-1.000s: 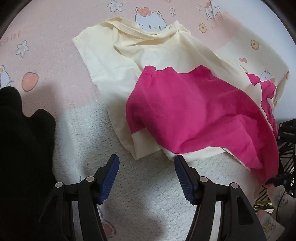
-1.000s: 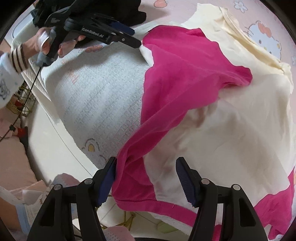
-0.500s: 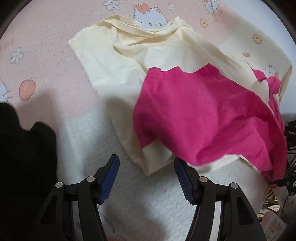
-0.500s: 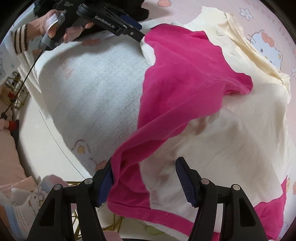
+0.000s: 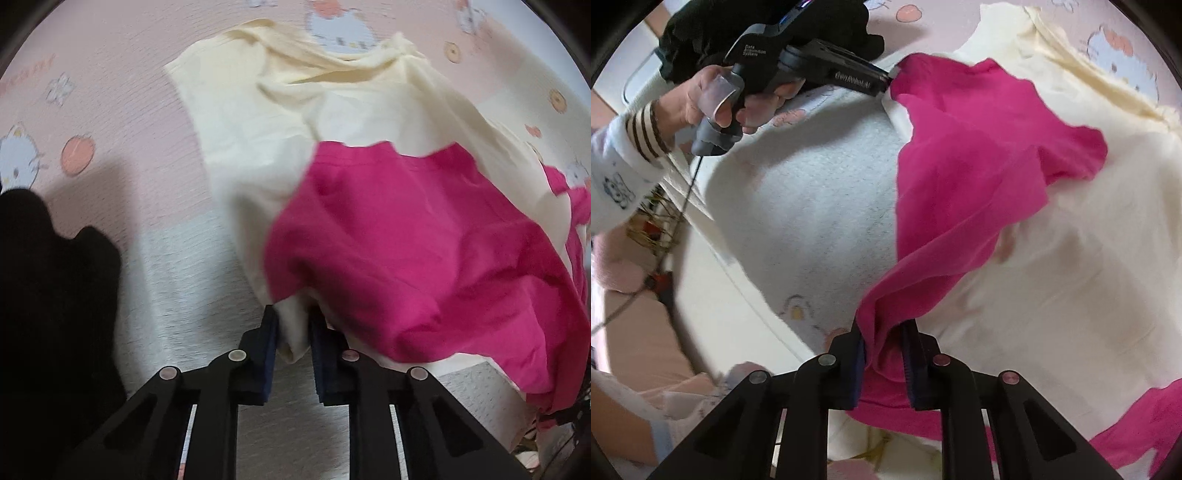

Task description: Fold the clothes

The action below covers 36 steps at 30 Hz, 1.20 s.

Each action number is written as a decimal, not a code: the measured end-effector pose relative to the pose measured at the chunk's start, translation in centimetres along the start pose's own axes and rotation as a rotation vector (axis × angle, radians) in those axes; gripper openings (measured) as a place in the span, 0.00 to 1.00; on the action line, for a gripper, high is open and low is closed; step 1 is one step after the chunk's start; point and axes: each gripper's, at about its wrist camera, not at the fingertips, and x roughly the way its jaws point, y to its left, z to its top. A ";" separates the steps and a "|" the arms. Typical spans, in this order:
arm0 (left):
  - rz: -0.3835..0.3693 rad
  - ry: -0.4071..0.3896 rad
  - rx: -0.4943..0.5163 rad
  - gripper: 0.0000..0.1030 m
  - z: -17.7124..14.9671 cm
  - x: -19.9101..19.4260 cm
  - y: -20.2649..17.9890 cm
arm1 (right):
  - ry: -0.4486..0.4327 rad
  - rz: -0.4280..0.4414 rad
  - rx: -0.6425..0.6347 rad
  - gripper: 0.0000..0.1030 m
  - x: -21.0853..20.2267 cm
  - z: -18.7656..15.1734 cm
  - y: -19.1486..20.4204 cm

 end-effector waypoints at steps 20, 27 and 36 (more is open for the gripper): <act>-0.038 0.190 -0.166 0.16 0.4 -0.6 4.1 | 0.025 0.073 0.154 0.15 -0.6 -2.2 -3.2; -0.379 0.253 -0.621 0.32 -1.7 -1.4 7.0 | 0.036 -0.003 0.133 0.32 -1.6 -1.4 -2.1; -0.489 0.275 -0.693 0.56 -1.4 1.2 3.0 | 0.015 -0.143 0.123 0.50 -1.3 0.2 -0.3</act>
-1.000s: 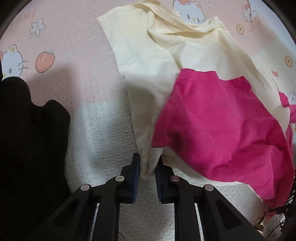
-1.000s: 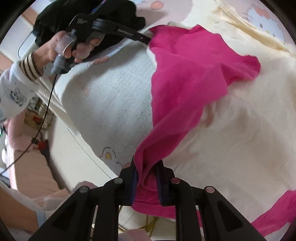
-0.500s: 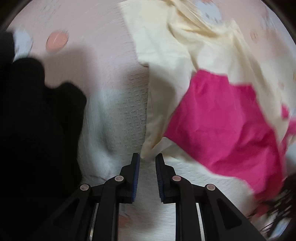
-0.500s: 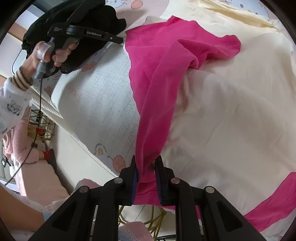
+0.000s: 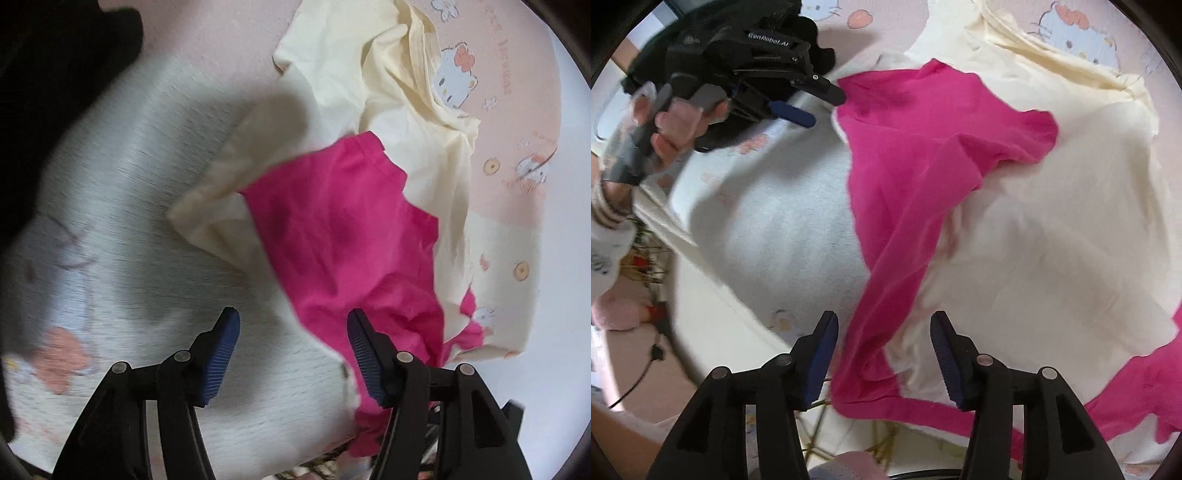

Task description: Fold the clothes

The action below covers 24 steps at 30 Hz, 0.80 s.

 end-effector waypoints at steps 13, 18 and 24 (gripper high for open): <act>-0.097 -0.100 -0.126 0.27 0.7 2.2 0.4 | -0.026 -0.086 -0.136 0.49 2.8 0.8 3.9; -0.008 -0.152 -0.007 0.12 0.1 2.2 -0.8 | -0.032 0.159 -0.034 0.20 3.0 0.9 2.6; 0.071 -0.173 0.102 0.07 0.0 0.9 -1.6 | -0.047 0.362 0.049 0.18 2.5 0.2 2.9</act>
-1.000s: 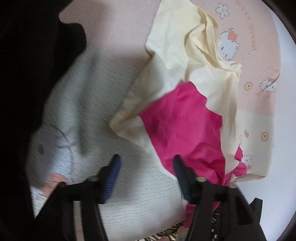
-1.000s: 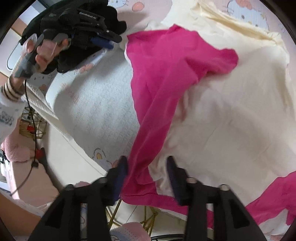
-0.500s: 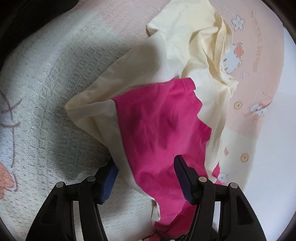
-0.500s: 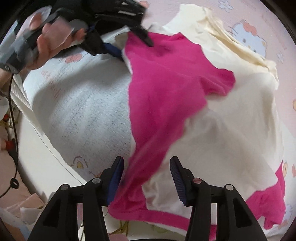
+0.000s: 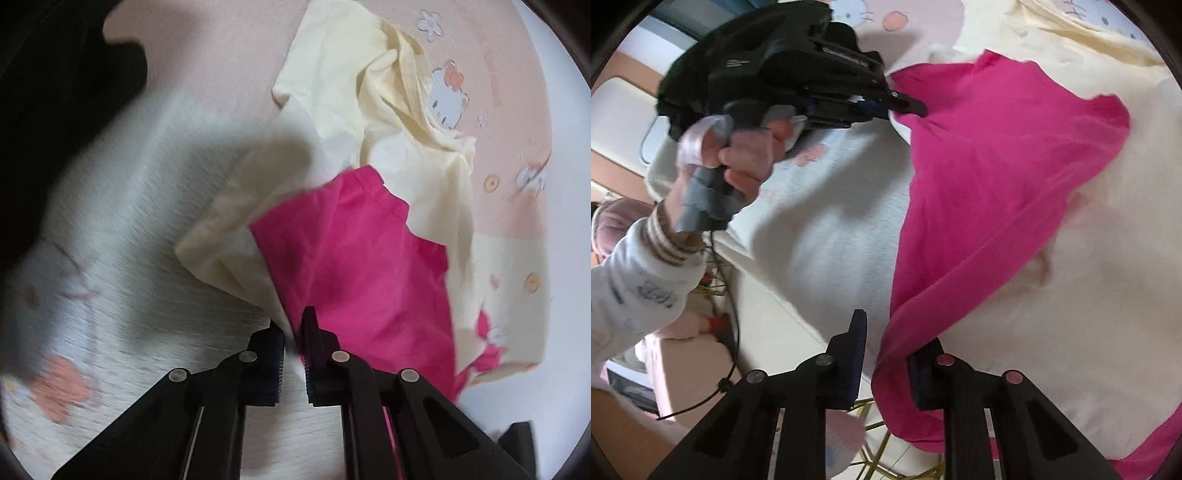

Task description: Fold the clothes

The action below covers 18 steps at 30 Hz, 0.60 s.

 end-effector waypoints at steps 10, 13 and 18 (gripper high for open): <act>0.054 0.020 0.034 0.07 3.7 0.5 1.4 | 0.034 0.078 -0.047 0.18 1.6 0.1 3.5; 0.079 0.004 0.072 0.07 3.8 0.2 0.9 | 0.033 0.102 -0.043 0.18 1.4 0.4 3.6; 0.087 0.006 0.050 0.07 4.2 -0.5 1.7 | 0.045 0.137 -0.032 0.18 1.0 0.2 4.1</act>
